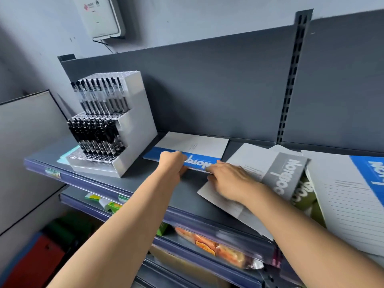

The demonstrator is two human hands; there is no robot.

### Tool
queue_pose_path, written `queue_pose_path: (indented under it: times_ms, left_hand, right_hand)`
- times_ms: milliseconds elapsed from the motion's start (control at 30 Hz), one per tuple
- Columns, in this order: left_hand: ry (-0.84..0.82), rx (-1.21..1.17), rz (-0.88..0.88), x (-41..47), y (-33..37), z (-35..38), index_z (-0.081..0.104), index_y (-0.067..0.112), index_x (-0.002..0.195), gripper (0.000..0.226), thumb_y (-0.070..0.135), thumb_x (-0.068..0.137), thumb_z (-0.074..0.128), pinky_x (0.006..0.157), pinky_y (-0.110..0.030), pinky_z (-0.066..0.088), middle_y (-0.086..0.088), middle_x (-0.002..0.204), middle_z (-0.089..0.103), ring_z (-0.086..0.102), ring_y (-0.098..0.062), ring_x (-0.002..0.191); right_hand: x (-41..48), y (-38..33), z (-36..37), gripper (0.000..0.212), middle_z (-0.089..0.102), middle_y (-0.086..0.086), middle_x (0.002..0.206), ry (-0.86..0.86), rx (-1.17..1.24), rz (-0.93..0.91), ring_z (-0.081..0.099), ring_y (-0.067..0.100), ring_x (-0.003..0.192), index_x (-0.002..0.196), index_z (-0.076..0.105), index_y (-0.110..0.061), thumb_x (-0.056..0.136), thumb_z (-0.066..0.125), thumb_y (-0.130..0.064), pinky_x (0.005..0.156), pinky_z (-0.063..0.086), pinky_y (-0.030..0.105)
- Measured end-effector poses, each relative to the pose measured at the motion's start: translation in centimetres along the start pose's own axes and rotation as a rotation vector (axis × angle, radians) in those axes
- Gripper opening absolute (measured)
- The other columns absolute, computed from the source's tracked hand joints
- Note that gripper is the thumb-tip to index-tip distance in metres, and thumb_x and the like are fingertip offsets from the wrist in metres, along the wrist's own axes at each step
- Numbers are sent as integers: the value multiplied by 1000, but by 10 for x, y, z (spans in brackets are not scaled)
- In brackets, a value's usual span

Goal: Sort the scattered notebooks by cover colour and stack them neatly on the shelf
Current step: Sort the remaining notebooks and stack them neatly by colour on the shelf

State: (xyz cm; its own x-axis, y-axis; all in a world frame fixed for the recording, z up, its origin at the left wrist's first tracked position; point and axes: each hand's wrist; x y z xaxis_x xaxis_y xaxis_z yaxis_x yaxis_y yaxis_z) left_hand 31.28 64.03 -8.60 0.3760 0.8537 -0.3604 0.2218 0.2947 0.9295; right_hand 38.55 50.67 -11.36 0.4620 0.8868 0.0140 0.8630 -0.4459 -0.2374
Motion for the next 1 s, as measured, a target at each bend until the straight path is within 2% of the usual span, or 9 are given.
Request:
queue_pose_path:
  times_ms: [133,367,500,600,700,767,833,933,1000]
  left_hand:
    - [30,-167,-60,16,4,6,53,5,97,14,-5,87,53,71,-24,49,-8,88,52,55,-16,71]
    - [-5,-279,-132,23,13,3,51,7,88,9,0,89,57,55,-21,45,-6,76,49,48,-12,62]
    - [152,-171,-46,29,12,-2,48,5,112,35,9,81,61,78,-35,55,-13,112,57,62,-26,86]
    - [266,91,281,36,6,-12,39,10,134,54,9,82,57,96,-43,47,-12,136,42,53,-29,105]
    - [114,797,675,50,2,-19,46,16,136,43,20,93,49,99,-41,39,-7,139,46,39,-28,127]
    - [-21,1173,675,64,-2,-22,51,16,130,36,30,98,41,107,-46,32,-5,139,48,36,-27,131]
    - [-83,1363,635,68,-5,-25,58,15,112,34,35,99,34,103,-45,35,-8,122,60,51,-28,113]
    - [33,1447,787,58,0,-26,61,14,85,40,41,99,35,67,-32,38,-6,88,64,52,-26,75]
    - [25,1406,842,58,7,-22,64,12,85,38,43,97,44,63,-30,37,-4,83,63,54,-25,75]
  right_hand:
    - [6,-3,4,31,58,3,127,20,14,79,53,28,117,122,58,-20,100,37,-26,96,42,40]
    - [15,-4,4,34,53,-2,135,102,123,151,50,24,121,131,49,-24,97,47,-25,97,42,37]
    - [17,-9,2,30,54,-2,126,87,26,181,54,24,115,125,56,-27,96,49,-31,92,42,33]
    - [21,-15,5,31,54,1,123,100,-64,173,51,25,118,126,55,-24,97,49,-33,93,40,37]
    - [30,-23,12,42,48,1,133,84,-75,102,40,23,131,139,44,-24,99,45,-33,98,35,41]
    - [33,-30,18,44,39,-1,146,-3,-70,87,28,21,140,144,38,-23,101,38,-35,107,26,46]
    - [33,-33,18,43,39,-1,148,-52,-97,109,29,21,141,142,40,-22,102,32,-38,111,21,48]
    - [23,-34,5,38,61,2,122,-18,-195,127,53,24,117,123,54,-22,102,29,-41,105,28,40]
    - [14,-35,0,38,67,3,113,32,-238,127,59,25,108,117,59,-22,103,28,-39,108,27,38]
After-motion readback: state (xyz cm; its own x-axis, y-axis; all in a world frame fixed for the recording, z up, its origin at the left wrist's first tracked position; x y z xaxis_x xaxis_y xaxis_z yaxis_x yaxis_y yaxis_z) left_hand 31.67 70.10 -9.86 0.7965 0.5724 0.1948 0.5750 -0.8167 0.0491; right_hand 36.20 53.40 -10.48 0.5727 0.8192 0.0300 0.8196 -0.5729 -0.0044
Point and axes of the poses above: each hand's wrist, its own x-axis towards the middle knuckle, its own z-axis out of the palm, y = z × x
